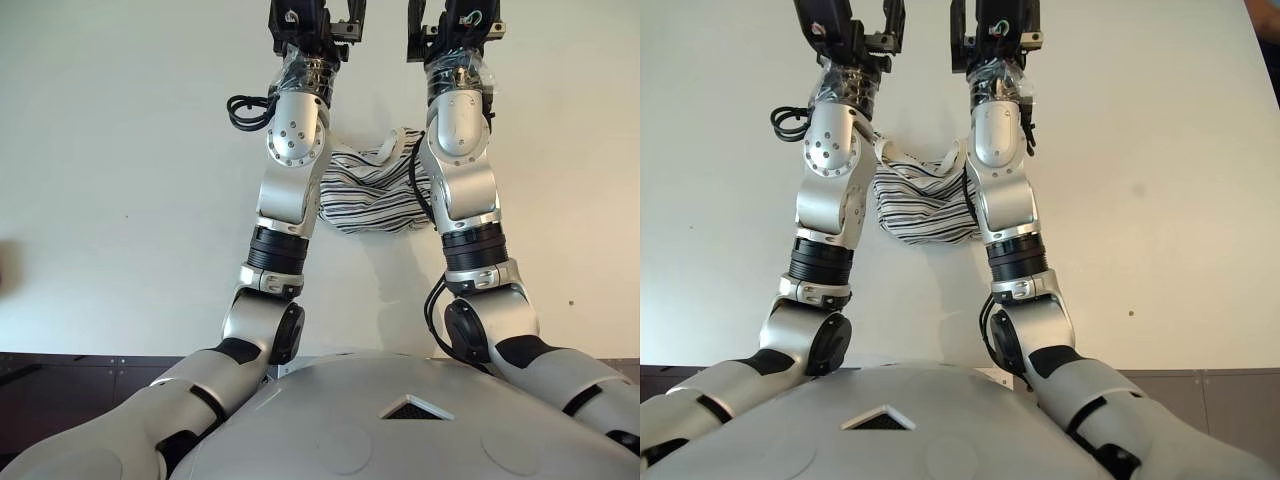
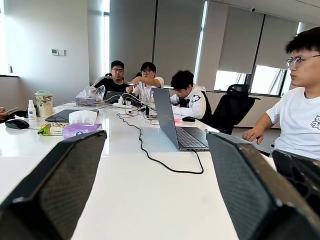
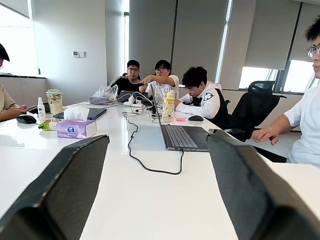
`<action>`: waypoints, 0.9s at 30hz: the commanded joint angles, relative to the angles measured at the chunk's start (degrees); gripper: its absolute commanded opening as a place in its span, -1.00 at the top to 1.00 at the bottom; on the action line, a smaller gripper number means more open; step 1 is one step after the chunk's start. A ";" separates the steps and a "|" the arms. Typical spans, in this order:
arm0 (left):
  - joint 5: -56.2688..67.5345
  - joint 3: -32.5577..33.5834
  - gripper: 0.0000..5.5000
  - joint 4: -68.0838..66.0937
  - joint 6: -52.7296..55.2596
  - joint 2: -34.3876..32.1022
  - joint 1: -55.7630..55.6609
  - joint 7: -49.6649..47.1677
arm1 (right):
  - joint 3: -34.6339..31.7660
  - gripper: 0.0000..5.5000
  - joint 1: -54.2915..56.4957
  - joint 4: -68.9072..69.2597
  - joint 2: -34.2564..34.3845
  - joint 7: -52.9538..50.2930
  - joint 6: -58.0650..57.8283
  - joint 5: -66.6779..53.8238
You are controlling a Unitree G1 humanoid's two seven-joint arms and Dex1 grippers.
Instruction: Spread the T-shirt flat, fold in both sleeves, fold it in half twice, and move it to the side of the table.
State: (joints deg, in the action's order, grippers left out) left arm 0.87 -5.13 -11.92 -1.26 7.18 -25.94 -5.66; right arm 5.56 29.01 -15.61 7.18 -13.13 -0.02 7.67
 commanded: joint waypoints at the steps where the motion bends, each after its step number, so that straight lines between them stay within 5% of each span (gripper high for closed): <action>1: -2.61 -0.12 -0.25 -1.15 -1.94 -0.27 -1.42 -0.96 | 0.74 -0.28 2.70 -1.03 1.06 -0.52 1.61 1.03; 27: -5.94 1.80 -0.25 -3.03 -1.35 -0.42 -3.20 -3.86 | 2.46 -0.28 3.38 0.77 -0.30 0.57 -0.72 5.89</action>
State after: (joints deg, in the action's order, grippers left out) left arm -4.16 -3.65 -14.65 -2.74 7.30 -28.31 -8.83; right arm 7.70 31.84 -15.76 7.70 -12.25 -0.68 12.41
